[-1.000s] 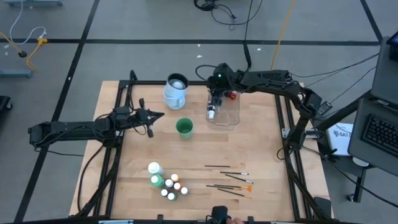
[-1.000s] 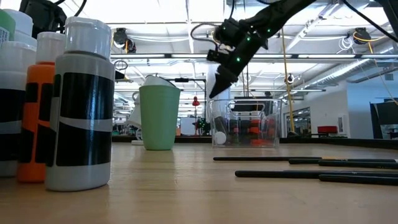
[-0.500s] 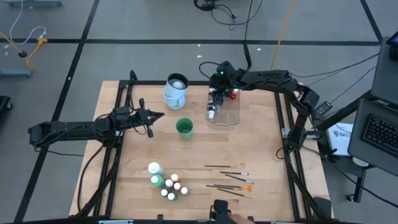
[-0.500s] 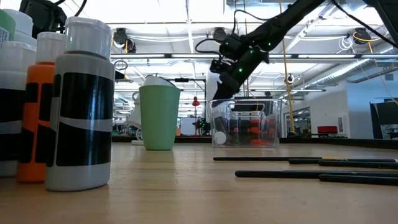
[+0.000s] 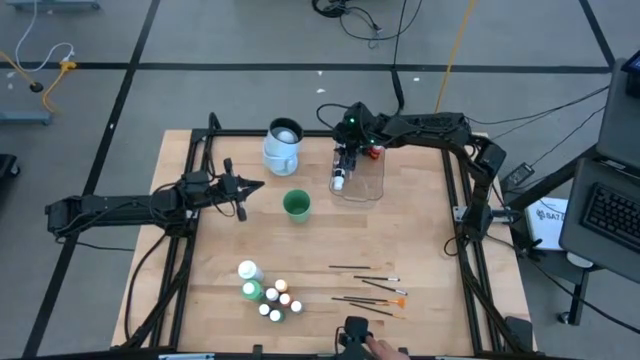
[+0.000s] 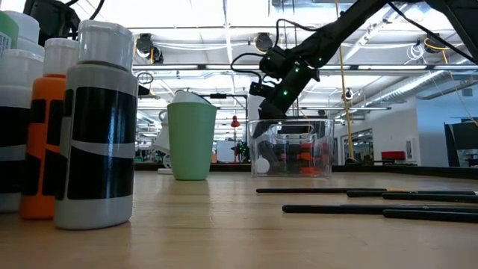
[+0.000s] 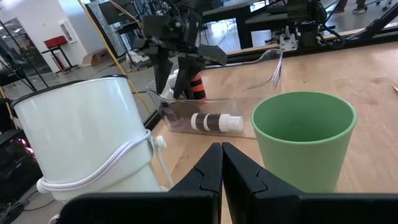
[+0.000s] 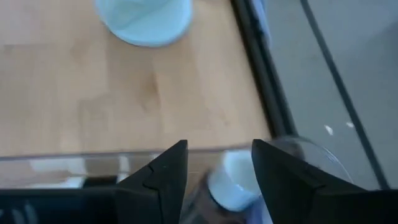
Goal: Pick & Place Paint Supplies
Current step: Put the brown paint bottle into the transparent bin
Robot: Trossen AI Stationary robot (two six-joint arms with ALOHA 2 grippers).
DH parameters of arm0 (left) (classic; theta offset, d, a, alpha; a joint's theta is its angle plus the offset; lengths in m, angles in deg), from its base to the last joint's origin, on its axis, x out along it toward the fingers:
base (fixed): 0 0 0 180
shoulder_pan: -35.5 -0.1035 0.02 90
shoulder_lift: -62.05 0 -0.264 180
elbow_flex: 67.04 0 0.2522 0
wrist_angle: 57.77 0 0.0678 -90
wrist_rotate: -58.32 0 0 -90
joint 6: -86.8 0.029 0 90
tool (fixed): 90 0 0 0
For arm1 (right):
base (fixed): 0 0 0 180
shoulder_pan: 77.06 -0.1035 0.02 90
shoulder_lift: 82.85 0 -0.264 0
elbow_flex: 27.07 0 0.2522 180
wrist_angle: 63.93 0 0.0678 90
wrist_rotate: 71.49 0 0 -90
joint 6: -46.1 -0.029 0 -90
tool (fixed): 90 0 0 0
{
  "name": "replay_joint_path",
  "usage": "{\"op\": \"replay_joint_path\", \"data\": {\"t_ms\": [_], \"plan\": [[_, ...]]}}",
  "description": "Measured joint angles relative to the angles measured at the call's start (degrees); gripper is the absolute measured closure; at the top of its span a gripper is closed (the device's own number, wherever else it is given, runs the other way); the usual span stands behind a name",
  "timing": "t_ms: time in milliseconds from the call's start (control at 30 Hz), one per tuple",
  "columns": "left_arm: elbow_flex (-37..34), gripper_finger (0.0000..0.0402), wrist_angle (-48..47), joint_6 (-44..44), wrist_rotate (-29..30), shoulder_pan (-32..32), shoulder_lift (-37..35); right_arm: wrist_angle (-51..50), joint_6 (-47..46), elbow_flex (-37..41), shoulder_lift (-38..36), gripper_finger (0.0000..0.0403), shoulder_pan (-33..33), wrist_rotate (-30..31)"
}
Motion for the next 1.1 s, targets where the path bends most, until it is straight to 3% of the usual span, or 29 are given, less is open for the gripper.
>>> {"op": "replay_joint_path", "data": {"t_ms": [167,367,600,733,933,1100], "plan": [[0.0,0.0387,-1.1,-0.2,0.0,0.0,0.0,-0.5,0.0,0.0,-0.5,0.0231,-0.9,5.9],[0.0,0.0387,-1.2,-1.2,0.0,0.0,0.0,-1.4,-1.3,-0.1,-1.0,0.0227,-1.6,5.7],[0.0,0.0387,-1.3,-1.6,0.0,0.0,0.0,-3.8,-13.5,0.0,-1.0,0.0227,-3.3,6.2],[0.0,0.0387,-1.4,-2.2,0.0,0.0,0.0,-3.3,-16.3,0.0,-1.0,0.0222,-4.3,9.8],[0.0,0.0387,-1.7,-2.4,0.0,0.0,0.0,-4.4,-15.3,0.0,-1.4,0.0215,-6.1,15.2],[0.0,0.0387,-2.6,-2.1,0.0,0.0,0.0,-13.6,-13.3,0.0,-3.1,0.0214,-6.9,17.6]]}}
